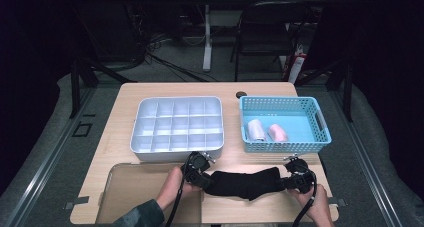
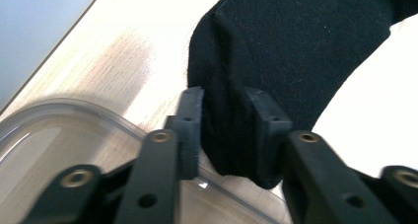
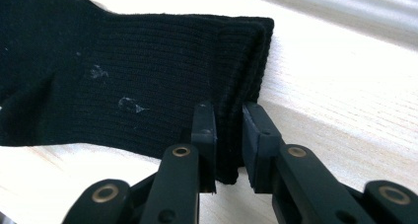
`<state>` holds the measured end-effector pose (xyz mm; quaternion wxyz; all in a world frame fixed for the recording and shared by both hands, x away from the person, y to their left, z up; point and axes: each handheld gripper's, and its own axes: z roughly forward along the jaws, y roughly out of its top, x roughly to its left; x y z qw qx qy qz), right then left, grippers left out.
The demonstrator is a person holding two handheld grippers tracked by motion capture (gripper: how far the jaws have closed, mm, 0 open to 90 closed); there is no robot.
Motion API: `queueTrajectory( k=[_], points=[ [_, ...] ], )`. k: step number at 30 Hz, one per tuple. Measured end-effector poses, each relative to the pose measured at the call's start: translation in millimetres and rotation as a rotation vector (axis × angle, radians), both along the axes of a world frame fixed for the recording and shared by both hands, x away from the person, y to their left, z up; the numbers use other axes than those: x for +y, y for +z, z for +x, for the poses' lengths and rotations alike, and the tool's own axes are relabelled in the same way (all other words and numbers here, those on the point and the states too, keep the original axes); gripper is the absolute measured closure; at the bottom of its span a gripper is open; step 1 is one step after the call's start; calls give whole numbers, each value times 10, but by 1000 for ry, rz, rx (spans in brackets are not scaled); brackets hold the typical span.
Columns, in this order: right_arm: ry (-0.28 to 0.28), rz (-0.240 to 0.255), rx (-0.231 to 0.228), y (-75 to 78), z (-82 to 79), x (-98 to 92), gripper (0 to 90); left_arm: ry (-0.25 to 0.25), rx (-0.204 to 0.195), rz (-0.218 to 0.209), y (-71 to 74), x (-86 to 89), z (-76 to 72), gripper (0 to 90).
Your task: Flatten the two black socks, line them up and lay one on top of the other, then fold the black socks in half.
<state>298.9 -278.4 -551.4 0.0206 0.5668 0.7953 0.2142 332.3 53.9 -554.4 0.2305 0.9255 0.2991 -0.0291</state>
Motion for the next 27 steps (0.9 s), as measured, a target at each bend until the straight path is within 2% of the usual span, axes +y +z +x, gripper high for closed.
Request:
queueTrajectory(
  k=[1,2,4,5,6,8,9,11,14,20,24,27],
  points=[
    [-7,11,1,4,-1,-7,781,3,-2,-7,-5,5,1,764],
    [1,-3,2,8,1,-18,781,6,1,-13,-8,6,1,779],
    [-9,14,-3,8,3,-25,782,8,-3,-18,-13,-4,-8,796],
    [-5,1,1,17,7,-35,782,9,-7,-23,-16,-10,-14,800],
    [-13,16,-9,18,8,-38,782,7,-11,-26,-19,-14,-15,802],
    [-13,4,-10,39,8,-59,781,14,-16,-36,-27,-19,-20,804],
    [-15,20,-20,48,5,-62,780,17,-14,-43,-31,-18,-20,804],
    [-23,18,-25,76,1,-65,779,22,-15,-48,-35,-17,-17,805],
    [-22,36,-47,125,-13,-81,776,25,-8,-59,-39,-12,-12,804],
    [-13,82,-51,219,-39,-102,775,32,-12,-69,-46,-17,-10,804],
    [-4,124,-70,272,-57,-105,775,38,-12,-76,-51,-16,-8,802],
    [9,135,-81,318,-70,-88,774,39,-15,-77,-52,-15,-8,802]
  ],
)
